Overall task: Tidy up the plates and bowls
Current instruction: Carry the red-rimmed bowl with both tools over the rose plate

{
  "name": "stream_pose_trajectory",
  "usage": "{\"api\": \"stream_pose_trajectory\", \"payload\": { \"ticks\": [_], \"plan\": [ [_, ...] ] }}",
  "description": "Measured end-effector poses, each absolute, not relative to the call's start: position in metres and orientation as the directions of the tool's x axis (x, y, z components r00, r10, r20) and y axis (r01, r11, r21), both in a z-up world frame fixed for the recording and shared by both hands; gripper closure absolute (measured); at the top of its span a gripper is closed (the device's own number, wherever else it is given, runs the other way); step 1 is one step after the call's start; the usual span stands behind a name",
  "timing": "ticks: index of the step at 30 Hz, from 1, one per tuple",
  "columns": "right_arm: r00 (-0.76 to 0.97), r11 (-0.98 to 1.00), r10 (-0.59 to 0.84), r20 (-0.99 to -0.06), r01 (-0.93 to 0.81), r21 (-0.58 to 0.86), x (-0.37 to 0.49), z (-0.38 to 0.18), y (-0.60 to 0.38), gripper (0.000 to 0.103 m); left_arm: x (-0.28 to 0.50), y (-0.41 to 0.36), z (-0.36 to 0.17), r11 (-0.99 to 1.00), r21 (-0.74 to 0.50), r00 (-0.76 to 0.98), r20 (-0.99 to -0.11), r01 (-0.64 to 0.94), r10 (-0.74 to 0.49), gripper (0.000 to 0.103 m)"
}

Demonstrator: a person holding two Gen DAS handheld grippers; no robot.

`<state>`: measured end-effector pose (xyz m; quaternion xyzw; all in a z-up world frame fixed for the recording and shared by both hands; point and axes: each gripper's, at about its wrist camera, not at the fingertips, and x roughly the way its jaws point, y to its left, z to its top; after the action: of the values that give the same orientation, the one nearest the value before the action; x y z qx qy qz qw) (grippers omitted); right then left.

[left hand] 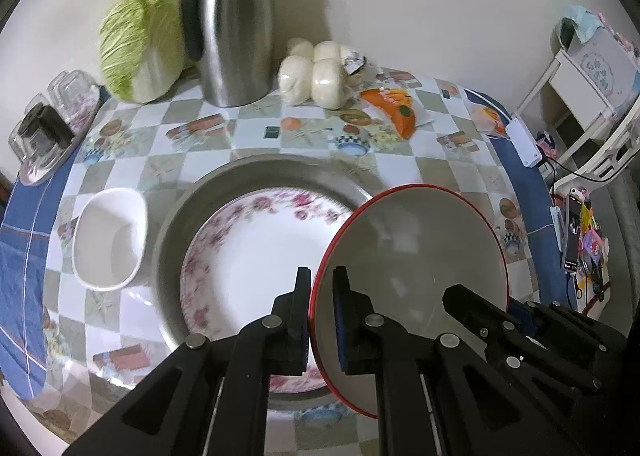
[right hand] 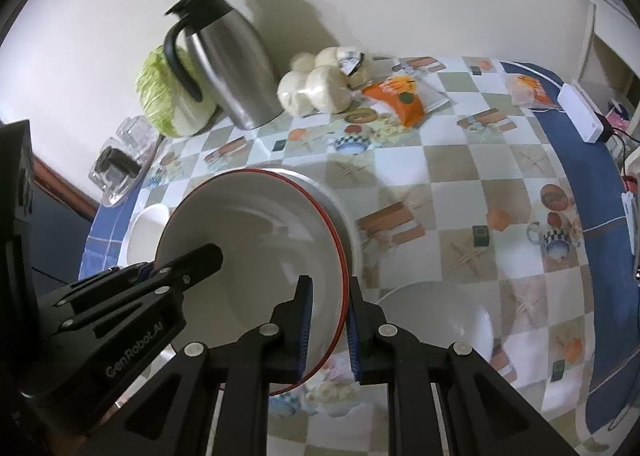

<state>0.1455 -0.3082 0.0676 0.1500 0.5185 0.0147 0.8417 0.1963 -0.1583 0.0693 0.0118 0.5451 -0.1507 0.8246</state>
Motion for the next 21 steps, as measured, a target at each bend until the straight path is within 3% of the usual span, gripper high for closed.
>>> {"api": "stream_pose_trajectory", "payload": {
  "ticks": [21],
  "plan": [
    [0.404,0.969,0.201,-0.893,0.055,0.242,0.157,0.05,-0.226,0.086,0.202,-0.086,0.045,0.972,-0.157,0.347,-0.914,0.176,-0.211,0.093]
  ]
}}
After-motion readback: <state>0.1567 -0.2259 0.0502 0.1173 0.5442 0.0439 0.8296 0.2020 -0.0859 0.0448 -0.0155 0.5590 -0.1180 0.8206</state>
